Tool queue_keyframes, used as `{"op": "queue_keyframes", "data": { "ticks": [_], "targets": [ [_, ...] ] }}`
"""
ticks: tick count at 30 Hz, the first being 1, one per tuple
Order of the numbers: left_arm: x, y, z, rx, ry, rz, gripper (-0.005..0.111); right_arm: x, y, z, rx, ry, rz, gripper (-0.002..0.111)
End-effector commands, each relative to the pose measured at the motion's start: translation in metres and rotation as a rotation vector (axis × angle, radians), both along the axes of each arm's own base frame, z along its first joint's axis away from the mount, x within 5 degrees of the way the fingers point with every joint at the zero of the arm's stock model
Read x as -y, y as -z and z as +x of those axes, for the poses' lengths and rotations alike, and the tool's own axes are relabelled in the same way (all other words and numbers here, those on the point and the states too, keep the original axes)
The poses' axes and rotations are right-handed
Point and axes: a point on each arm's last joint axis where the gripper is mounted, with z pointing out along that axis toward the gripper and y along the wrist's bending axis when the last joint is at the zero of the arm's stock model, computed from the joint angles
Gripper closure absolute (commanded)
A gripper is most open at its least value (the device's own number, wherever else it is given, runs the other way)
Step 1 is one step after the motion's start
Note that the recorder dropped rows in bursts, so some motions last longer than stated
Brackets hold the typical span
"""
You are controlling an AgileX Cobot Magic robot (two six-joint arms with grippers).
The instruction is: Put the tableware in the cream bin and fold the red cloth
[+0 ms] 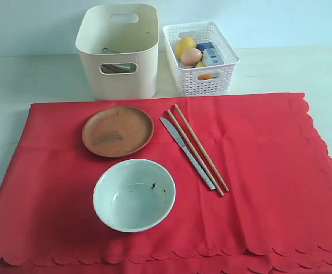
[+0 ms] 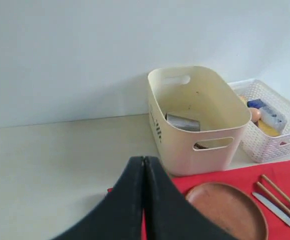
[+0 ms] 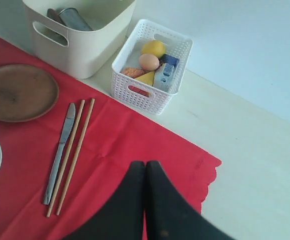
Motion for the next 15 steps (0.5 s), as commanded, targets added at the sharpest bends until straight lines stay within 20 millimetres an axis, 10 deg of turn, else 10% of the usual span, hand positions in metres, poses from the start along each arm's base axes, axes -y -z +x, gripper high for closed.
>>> {"op": "queue_keyframes", "data": {
  "ticks": [1,15],
  "targets": [
    [0.006,-0.019,0.022,0.008,0.011,-0.001,0.107,0.012,0.006,-0.021,0.066,-0.013,0.049,0.108],
    [0.013,-0.048,0.054,0.033,0.011,-0.006,0.107,0.024,0.036,-0.055,0.208,-0.09,0.254,0.108]
  ]
}}
